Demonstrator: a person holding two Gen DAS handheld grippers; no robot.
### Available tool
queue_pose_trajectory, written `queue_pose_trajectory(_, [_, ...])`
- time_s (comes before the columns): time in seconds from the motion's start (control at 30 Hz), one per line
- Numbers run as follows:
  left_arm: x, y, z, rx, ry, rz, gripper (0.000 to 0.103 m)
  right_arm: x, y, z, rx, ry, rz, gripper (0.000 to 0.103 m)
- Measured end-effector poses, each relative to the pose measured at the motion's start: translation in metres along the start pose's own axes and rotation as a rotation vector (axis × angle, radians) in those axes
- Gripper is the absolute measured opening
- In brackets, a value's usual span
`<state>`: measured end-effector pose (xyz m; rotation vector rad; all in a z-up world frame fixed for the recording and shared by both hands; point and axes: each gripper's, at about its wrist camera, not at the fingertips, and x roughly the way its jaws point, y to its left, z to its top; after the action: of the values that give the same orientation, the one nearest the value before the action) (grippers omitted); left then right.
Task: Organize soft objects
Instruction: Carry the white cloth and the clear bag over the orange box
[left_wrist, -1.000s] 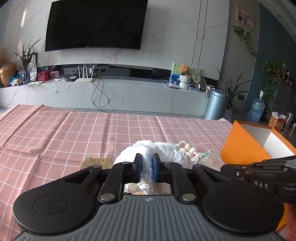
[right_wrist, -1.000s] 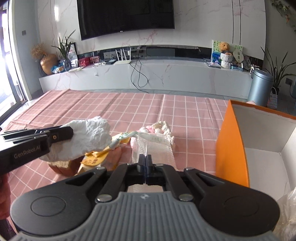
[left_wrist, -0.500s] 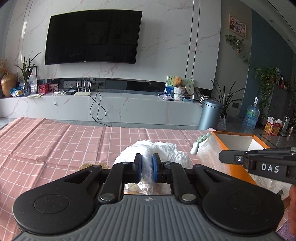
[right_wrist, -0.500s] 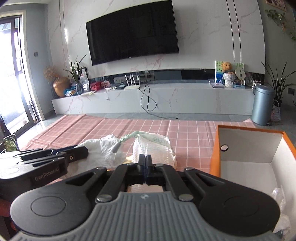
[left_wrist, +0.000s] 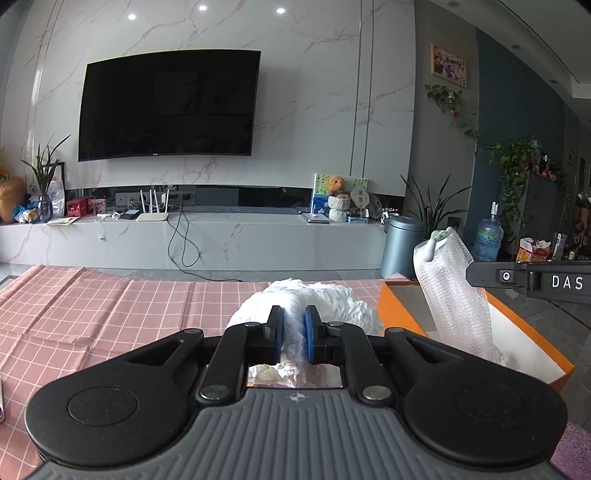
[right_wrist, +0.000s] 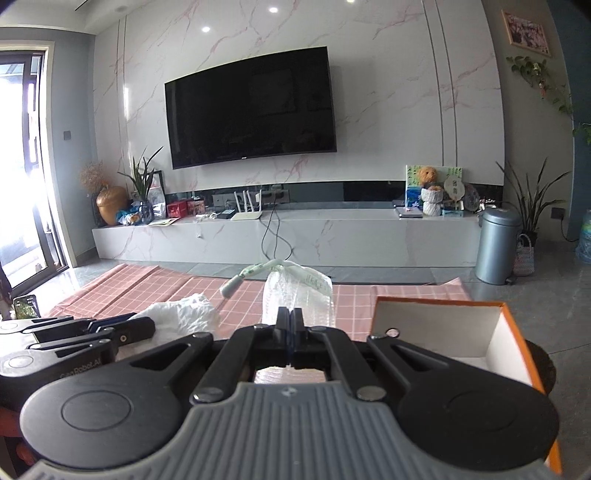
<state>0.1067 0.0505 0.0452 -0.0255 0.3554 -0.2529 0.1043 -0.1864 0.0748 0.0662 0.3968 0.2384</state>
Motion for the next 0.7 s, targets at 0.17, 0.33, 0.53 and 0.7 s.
queue_pose_trajectory(0.17, [-0.001,-0.014,0.004,0.028,-0.021,-0.037,0.013,-0.017,-0.016,0.003,-0.015,-0.013,-0.052,0.000])
queue_pose_trajectory(0.33, [0.004,-0.030,0.007,0.053,-0.030,-0.089,0.013,-0.024,-0.038,0.007,-0.015,0.000,-0.096,0.000])
queue_pose_trajectory(0.53, [0.018,-0.055,0.012,0.099,-0.034,-0.153,0.013,-0.023,-0.062,0.013,-0.010,0.021,-0.145,0.000])
queue_pose_trajectory(0.7, [0.034,-0.079,0.014,0.142,-0.021,-0.207,0.013,-0.015,-0.085,0.014,0.013,0.051,-0.170,0.000])
